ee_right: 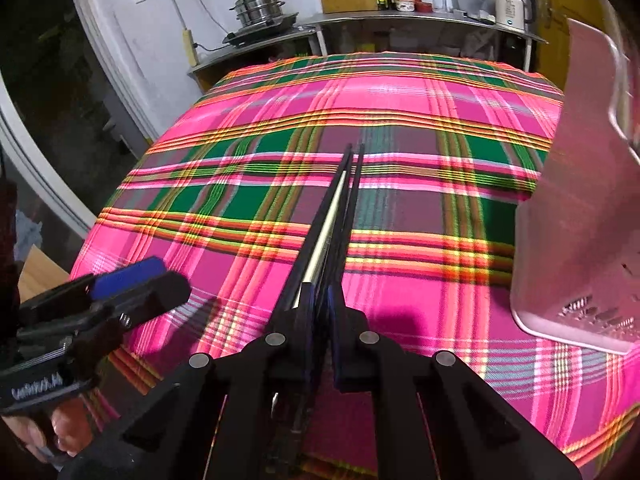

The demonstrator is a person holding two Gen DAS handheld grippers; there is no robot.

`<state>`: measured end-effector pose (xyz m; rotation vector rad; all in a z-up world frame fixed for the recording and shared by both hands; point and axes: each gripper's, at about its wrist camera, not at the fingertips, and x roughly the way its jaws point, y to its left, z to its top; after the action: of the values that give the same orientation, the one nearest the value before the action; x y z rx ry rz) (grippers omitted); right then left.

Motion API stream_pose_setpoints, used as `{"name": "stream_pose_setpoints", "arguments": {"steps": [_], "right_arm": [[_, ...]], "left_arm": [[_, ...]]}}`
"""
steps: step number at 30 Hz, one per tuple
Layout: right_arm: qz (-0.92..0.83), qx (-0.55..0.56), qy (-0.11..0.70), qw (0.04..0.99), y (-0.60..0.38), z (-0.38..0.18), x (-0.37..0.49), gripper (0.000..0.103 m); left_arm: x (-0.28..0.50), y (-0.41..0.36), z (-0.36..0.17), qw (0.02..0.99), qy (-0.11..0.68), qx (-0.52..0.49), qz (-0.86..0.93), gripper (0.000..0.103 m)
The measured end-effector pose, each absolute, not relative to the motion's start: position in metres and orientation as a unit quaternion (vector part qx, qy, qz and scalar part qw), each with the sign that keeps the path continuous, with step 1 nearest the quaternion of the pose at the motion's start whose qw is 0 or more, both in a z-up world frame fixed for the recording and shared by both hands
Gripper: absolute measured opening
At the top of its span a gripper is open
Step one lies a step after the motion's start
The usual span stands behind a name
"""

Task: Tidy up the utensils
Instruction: 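Grasp a black chopstick with the left tool while the right tool grasps a black chopstick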

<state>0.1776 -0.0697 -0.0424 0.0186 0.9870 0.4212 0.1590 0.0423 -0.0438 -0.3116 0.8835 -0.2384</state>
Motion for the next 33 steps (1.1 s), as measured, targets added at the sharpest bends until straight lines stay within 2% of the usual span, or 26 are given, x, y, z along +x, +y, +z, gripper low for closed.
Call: {"name": "stream_pose_setpoints", "arguments": {"steps": [6, 8, 11, 12, 17, 28, 33], "right_arm": [[0.181, 0.022, 0.475, 0.861, -0.091, -0.045, 0.173, 0.005], [0.179, 0.031, 0.475, 0.861, -0.1, -0.047, 0.171, 0.005], [0.176, 0.033, 0.474, 0.862, -0.106, -0.045, 0.167, 0.005], [0.176, 0.033, 0.473, 0.863, -0.107, -0.045, 0.166, 0.005], [0.176, 0.041, 0.473, 0.862, -0.112, -0.045, 0.164, 0.005], [0.177, 0.042, 0.474, 0.862, -0.113, -0.045, 0.162, 0.005], [0.176, 0.024, 0.476, 0.861, -0.104, -0.043, 0.17, 0.005]], "left_arm": [[0.181, 0.017, -0.043, 0.881, 0.432, -0.132, -0.139, 0.051], [0.189, 0.005, -0.046, 0.879, 0.439, -0.119, -0.143, 0.045], [0.199, -0.011, -0.054, 0.878, 0.451, -0.086, -0.137, 0.027], [0.201, -0.015, -0.056, 0.877, 0.454, -0.076, -0.136, 0.017], [0.202, -0.019, -0.059, 0.883, 0.45, -0.049, -0.12, 0.004], [0.186, 0.033, -0.064, 0.884, 0.454, -0.09, -0.071, 0.002], [0.192, 0.025, -0.054, 0.888, 0.439, -0.09, -0.104, 0.004]]}}
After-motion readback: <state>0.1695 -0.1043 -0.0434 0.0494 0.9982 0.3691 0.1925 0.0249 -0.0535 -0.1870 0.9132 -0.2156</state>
